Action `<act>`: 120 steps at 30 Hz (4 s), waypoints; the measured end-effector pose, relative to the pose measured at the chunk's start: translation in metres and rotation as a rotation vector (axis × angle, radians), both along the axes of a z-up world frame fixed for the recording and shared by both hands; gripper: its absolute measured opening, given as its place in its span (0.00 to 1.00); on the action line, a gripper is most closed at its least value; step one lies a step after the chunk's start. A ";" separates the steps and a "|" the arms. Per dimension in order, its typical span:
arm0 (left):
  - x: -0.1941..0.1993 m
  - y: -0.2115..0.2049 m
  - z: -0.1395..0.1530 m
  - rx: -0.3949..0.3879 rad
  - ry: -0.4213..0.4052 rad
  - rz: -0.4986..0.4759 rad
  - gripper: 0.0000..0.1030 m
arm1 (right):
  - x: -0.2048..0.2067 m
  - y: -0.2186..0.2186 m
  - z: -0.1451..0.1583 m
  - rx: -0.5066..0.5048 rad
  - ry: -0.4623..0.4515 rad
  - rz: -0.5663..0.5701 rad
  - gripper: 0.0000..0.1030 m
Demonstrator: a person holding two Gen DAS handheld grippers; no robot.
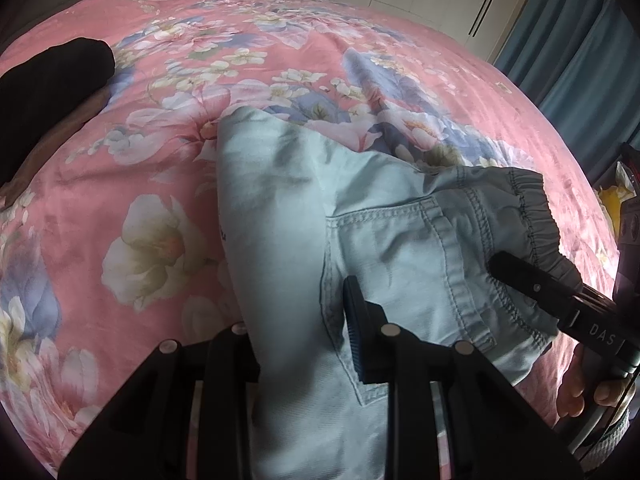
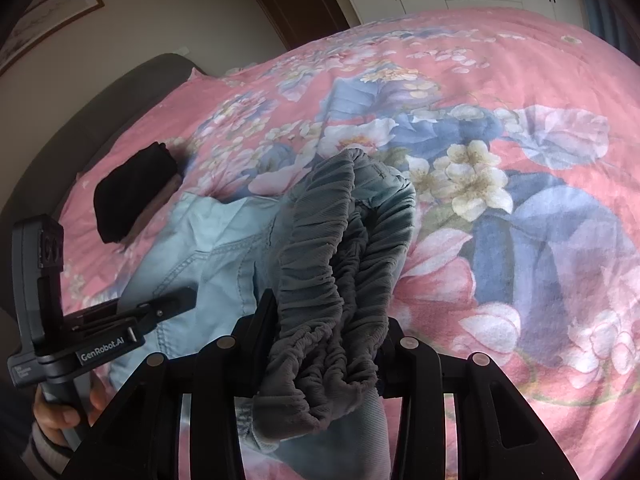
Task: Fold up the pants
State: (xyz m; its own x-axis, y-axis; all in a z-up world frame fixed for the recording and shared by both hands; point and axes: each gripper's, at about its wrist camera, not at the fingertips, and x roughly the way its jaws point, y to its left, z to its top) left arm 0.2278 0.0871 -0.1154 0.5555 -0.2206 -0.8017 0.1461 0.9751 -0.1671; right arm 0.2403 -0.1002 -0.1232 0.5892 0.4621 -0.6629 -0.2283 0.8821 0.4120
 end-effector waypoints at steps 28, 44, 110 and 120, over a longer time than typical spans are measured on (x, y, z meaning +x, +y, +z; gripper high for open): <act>0.004 0.002 -0.007 0.014 0.024 0.011 0.37 | 0.004 -0.006 -0.013 0.022 0.042 -0.023 0.41; -0.004 0.006 -0.007 0.074 0.041 0.066 0.62 | -0.001 -0.005 -0.009 -0.029 0.062 -0.051 0.49; -0.184 0.002 0.114 0.178 -0.064 0.133 1.00 | -0.173 0.031 0.125 -0.308 -0.209 0.021 0.99; -0.189 -0.001 0.121 0.183 -0.064 0.124 1.00 | -0.175 0.032 0.126 -0.293 -0.192 0.021 0.99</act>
